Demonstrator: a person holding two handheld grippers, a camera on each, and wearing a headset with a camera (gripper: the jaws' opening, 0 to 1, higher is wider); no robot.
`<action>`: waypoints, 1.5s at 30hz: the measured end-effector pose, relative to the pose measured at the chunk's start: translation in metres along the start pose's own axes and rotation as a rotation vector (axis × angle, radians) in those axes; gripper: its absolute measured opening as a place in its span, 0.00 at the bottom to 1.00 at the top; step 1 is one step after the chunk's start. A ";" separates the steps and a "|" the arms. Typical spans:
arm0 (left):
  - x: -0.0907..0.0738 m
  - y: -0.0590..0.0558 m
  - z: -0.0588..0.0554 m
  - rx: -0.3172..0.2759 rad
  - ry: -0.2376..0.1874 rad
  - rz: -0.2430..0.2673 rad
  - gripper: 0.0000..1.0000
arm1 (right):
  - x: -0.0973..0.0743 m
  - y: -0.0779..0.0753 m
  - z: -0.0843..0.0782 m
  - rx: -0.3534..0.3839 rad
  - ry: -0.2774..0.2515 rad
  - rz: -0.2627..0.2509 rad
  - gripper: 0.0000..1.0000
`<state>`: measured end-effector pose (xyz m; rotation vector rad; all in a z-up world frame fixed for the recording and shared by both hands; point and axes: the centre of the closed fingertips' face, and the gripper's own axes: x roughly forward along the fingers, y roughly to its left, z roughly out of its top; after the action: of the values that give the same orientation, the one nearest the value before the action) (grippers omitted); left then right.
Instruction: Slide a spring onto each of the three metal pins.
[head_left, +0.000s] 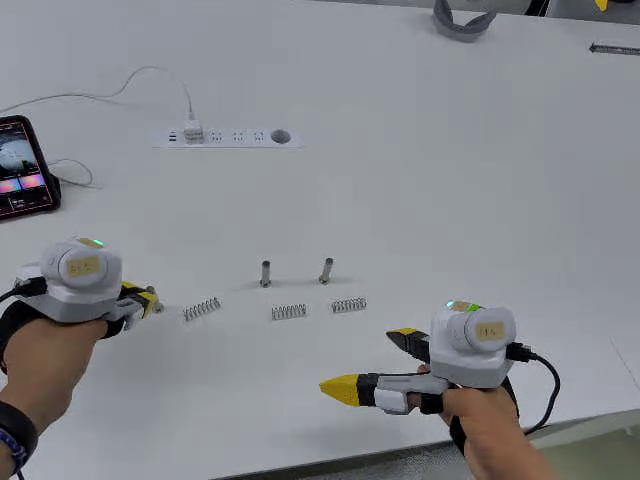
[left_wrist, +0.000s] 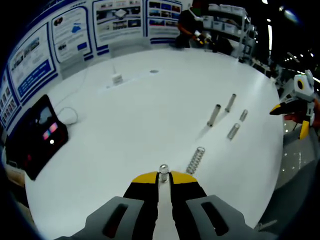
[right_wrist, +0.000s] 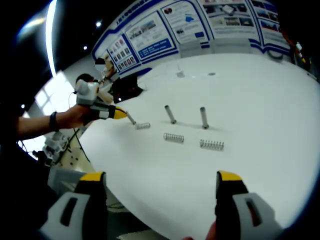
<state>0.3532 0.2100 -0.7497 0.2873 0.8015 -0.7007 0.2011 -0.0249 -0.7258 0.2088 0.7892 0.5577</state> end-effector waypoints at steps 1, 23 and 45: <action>0.000 0.000 -0.001 -0.002 0.003 0.000 0.09 | 0.000 0.000 0.000 0.001 0.000 0.000 0.92; 0.010 -0.002 0.009 0.007 -0.014 -0.007 0.08 | -0.002 -0.002 0.000 -0.004 0.001 -0.008 0.93; 0.029 -0.018 0.039 0.007 -0.042 -0.040 0.08 | -0.004 -0.007 -0.001 0.012 -0.005 -0.017 0.92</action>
<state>0.3769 0.1648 -0.7443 0.2624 0.7664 -0.7452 0.2004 -0.0328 -0.7264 0.2137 0.7885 0.5360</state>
